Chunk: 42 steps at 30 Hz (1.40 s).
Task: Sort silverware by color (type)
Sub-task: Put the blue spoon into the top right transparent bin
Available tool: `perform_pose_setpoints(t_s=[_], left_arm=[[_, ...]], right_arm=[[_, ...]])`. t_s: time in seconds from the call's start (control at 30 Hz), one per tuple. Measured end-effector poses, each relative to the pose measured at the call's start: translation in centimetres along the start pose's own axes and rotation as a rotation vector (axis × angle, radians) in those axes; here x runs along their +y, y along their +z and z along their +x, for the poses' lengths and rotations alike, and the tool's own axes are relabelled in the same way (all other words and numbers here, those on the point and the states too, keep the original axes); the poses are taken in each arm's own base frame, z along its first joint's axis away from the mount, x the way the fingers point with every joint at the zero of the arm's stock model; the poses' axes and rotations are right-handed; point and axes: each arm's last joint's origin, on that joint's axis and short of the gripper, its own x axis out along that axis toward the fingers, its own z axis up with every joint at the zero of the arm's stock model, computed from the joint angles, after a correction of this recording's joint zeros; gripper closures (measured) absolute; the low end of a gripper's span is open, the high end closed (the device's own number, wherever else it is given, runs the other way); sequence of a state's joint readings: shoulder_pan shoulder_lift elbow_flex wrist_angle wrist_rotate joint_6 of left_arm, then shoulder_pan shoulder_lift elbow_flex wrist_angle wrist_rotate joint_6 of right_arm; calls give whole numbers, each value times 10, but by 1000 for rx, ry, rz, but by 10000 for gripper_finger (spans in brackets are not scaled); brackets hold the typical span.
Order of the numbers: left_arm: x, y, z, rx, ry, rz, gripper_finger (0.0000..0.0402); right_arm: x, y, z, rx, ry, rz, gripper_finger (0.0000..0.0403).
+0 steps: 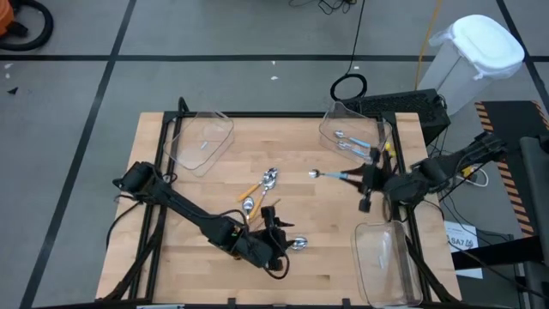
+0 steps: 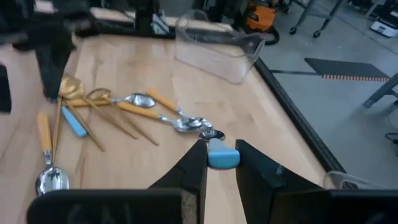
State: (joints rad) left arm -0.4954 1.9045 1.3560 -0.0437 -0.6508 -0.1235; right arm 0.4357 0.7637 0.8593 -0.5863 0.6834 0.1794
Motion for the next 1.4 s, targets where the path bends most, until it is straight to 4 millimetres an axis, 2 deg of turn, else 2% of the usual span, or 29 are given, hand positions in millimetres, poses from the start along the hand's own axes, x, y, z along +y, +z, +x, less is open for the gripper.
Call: perform_pose_setpoints(t_s=[0.2,0.33,0.5,0.7,0.8,0.9,1.4], left_arm=[[11,0,12,-80,-22,-37,183],[20,4,18,-103,-20,-64,183],[18,6,16,-126,-36,-76,183],[20,-26,19,-244,-57,-161,183],[25,-46,19,-292,-80,-194,183],[32,-58,19,-329,-73,-230,183],[35,-54,18,-376,-69,-255,183]], right_arm=[[-21,-4,-20,-44,-14,13,348],[-31,-14,-27,-76,-29,33,348],[-44,-19,-38,-122,-54,55,348],[-55,-20,-47,-175,-95,33,348],[-58,-21,-49,-183,-119,22,348],[-62,-20,-51,-194,-143,16,348],[-73,-26,-50,-127,-286,2,348]])
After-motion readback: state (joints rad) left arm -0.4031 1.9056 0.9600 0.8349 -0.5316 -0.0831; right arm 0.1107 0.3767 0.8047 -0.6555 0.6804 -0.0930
